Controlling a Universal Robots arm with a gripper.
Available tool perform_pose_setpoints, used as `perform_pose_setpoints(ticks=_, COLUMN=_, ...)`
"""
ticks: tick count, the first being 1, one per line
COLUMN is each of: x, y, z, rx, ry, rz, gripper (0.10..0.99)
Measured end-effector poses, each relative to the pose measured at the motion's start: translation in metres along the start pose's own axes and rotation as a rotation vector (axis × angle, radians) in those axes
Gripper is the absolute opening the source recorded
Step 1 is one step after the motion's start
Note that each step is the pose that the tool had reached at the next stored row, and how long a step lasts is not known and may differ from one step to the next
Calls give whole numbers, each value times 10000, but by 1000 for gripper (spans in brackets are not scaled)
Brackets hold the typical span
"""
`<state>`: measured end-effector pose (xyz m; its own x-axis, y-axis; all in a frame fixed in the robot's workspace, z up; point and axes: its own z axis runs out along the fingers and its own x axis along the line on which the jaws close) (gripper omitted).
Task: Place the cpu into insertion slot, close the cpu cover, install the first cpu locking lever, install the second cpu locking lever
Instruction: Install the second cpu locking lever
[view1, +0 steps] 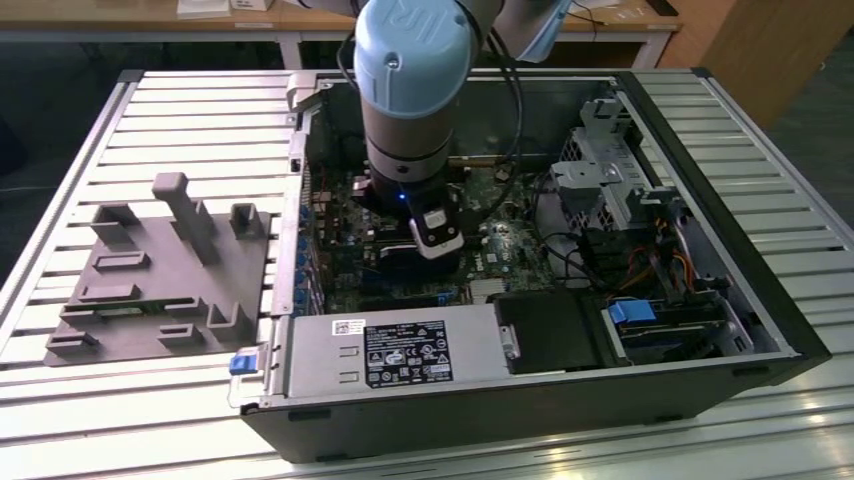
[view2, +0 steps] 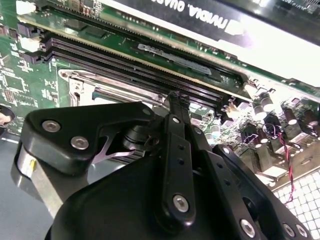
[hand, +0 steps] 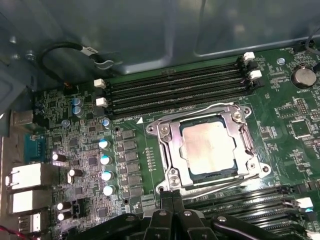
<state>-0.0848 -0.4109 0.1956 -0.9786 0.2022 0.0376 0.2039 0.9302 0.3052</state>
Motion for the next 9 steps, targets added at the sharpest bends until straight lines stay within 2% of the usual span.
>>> perform_pose_setpoints(ticks=9, x=14, y=33, z=38, rx=-41, ry=8, rz=0, gripper=102)
